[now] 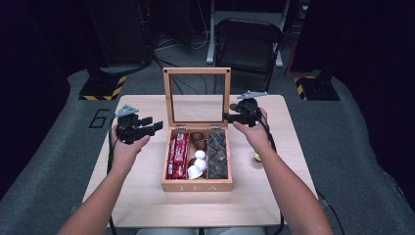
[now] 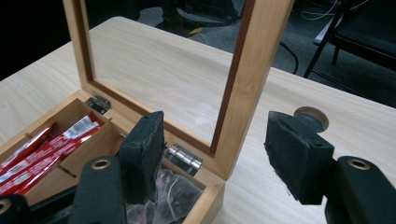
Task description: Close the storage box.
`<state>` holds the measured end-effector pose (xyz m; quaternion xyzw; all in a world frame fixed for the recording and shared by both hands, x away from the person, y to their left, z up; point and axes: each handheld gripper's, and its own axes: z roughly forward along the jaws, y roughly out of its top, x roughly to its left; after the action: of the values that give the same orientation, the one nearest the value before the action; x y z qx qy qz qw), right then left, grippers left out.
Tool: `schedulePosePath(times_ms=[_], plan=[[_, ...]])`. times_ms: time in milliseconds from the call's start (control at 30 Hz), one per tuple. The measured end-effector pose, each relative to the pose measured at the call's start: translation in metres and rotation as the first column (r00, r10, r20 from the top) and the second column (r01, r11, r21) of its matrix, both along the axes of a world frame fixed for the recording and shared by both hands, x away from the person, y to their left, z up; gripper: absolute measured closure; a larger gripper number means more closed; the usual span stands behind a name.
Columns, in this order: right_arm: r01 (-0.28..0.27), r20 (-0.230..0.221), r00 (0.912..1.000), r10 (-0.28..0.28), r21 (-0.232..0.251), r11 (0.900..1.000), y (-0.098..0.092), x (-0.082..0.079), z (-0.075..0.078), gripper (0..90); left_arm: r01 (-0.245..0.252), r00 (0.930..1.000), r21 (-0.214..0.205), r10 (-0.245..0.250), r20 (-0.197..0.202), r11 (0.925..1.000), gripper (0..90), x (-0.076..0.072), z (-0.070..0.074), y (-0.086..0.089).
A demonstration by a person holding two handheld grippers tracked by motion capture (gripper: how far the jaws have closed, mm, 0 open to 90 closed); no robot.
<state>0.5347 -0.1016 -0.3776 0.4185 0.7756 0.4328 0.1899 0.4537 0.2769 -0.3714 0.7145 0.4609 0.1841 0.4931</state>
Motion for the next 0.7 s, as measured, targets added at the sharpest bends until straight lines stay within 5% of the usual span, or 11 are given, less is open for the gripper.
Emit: schedulePosePath(times_ms=[700], plan=[[0.054, -0.021, 0.9983, -0.054, -0.022, 0.9983, 0.007, 0.032, -0.013, 35.2, 0.008, 1.0, 0.004, -0.008, 0.001, 1.0, 45.5, 0.0, 0.0, -0.001]])
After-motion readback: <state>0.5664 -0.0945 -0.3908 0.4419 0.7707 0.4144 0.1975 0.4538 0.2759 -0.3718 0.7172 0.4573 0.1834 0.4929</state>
